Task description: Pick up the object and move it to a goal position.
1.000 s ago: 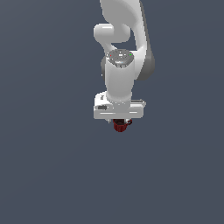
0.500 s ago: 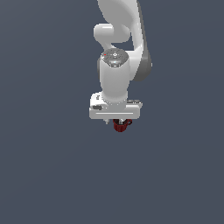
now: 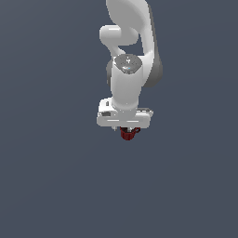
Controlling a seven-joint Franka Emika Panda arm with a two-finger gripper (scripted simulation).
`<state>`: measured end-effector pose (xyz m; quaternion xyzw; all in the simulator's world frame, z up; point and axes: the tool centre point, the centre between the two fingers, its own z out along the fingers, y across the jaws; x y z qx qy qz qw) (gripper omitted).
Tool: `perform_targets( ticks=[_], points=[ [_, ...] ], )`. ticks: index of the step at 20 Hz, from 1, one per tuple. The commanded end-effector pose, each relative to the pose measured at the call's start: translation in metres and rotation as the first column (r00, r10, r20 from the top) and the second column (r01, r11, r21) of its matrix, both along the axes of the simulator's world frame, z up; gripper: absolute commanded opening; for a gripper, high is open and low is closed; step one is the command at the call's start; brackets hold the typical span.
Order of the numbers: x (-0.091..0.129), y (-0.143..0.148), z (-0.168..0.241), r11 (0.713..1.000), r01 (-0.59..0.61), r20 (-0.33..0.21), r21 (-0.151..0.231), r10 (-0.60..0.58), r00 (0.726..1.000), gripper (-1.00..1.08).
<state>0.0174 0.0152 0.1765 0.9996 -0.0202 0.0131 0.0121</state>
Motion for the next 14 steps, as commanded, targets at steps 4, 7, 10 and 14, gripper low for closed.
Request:
perform_targets(
  ticks=[4, 7, 10, 14],
  points=[
    [-0.004, 0.006, -0.007, 0.998, 0.045, -0.002, -0.040, -0.046, 0.999, 0.28],
    [-0.008, 0.010, -0.012, 0.995, 0.078, 0.000, -0.069, -0.078, 0.997, 0.28],
    [-0.011, 0.014, -0.018, 0.988, 0.114, 0.006, -0.101, -0.114, 0.993, 0.28],
    [-0.016, 0.020, -0.025, 0.977, 0.160, 0.021, -0.141, -0.159, 0.987, 0.28]
  ],
)
